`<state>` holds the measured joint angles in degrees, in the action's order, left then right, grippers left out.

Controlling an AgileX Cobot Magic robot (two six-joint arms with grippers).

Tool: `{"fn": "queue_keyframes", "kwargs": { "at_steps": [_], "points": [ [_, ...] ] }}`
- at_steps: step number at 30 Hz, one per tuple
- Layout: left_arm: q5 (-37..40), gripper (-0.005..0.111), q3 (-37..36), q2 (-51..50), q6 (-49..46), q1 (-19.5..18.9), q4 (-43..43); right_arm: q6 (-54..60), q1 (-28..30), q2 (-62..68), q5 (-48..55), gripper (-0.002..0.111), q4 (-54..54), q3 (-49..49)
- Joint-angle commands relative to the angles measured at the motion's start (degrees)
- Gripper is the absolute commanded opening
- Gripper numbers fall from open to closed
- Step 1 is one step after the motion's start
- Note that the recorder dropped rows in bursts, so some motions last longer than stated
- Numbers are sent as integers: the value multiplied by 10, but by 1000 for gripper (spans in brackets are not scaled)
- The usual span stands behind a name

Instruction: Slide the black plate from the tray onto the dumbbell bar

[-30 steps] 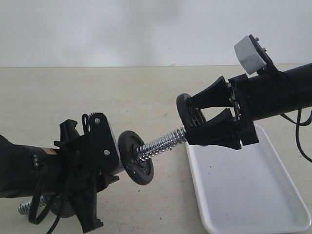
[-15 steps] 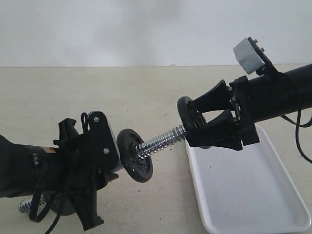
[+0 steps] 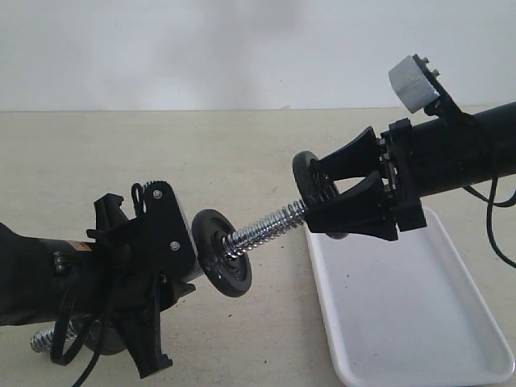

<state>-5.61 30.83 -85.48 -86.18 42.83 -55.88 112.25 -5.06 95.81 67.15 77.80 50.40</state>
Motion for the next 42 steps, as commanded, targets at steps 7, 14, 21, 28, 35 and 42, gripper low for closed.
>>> {"fn": "queue_keyframes", "kwargs": {
  "at_steps": [7, 14, 21, 28, 35, 42],
  "points": [
    [-82, 4, 19, 28, -4, 1, 2, 8, -42, -14, 28, 0, 48, 7],
    [-82, 4, 19, 28, -4, 1, -2, 7, -42, -14, 28, 0, 49, 7],
    [-90, 4, 18, 28, -5, 1, -12, 9, -41, -14, 28, 0, 48, 7],
    [-99, 4, 18, 28, -132, 1, -136, 17, -26, -14, 28, 0, 42, 7],
    [-105, 4, 18, 28, -159, 1, -170, 5, -5, -14, 28, 0, 42, 7],
    [-105, 4, 18, 28, -159, 1, -170, 3, -7, -14, 28, 0, 42, 7]
  ]
}}
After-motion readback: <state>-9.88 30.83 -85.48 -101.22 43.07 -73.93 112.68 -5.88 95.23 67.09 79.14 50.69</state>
